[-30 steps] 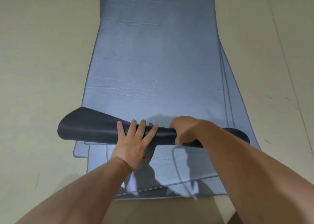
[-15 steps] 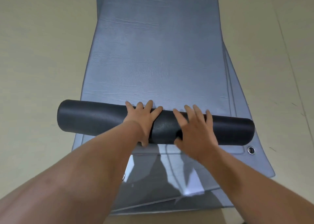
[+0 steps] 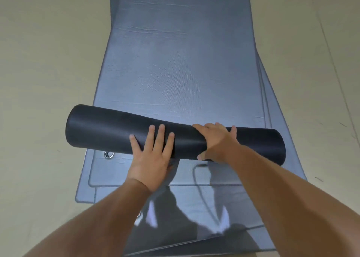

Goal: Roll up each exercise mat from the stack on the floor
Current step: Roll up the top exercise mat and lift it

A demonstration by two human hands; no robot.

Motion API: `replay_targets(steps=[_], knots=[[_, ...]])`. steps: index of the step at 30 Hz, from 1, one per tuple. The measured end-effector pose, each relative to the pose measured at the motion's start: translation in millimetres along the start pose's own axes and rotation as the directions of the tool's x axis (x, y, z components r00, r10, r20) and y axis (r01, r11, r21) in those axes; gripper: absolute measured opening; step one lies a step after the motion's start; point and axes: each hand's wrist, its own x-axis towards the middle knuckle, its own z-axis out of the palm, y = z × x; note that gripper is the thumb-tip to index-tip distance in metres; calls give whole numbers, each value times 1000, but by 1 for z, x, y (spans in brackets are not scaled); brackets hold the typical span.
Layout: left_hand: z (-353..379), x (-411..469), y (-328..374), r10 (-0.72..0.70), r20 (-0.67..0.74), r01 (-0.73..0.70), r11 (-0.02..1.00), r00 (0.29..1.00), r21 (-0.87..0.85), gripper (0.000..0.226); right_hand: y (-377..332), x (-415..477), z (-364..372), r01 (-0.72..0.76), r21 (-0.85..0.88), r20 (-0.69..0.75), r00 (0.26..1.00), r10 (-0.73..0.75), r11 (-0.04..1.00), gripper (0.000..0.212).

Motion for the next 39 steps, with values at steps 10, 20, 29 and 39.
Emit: replay_targets(steps=[10, 20, 29, 39], knots=[[-29, 52, -6, -69, 280, 93, 993, 957, -76, 83, -11, -23, 13, 15, -98, -281, 959, -43, 995, 122], [-47, 69, -26, -50, 273, 130, 951, 961, -281, 84, -15, -7, -7, -47, -197, -206, 979, 5, 979, 105], [-50, 5, 0, 36, 53, -24, 976, 998, -216, 88, -16, -36, -32, 105, -142, -92, 989, -119, 984, 83], [-34, -49, 50, -186, 101, 209, 920, 977, -331, 73, 0, -66, -27, 173, 134, 376, 902, -212, 976, 87]])
